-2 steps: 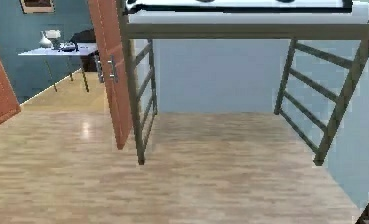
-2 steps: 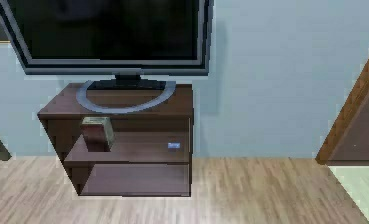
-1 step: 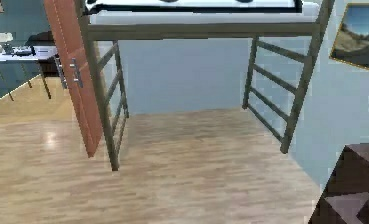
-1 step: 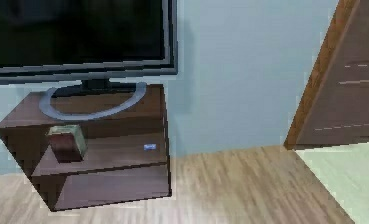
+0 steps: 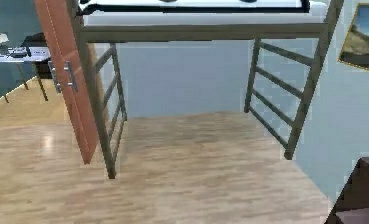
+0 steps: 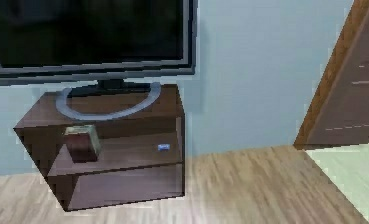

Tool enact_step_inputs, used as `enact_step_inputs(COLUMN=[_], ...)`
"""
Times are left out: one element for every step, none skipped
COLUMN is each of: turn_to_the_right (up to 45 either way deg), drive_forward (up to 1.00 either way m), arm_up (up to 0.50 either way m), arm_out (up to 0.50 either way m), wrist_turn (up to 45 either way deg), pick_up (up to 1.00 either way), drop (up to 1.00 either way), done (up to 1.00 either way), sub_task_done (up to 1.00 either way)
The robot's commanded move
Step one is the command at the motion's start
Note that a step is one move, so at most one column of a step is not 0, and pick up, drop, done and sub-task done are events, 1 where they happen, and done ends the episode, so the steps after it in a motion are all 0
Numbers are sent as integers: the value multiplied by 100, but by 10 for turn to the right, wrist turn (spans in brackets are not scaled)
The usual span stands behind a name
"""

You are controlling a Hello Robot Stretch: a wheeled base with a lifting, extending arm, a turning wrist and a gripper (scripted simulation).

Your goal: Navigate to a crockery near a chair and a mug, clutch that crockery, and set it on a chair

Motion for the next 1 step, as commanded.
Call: enact_step_inputs(turn_to_the_right=[-60], drive_forward=[0], arm_up=[0], arm_out=[0], wrist_turn=[0], pick_up=[0], drop=[0], done=[0], sub_task_done=[0])
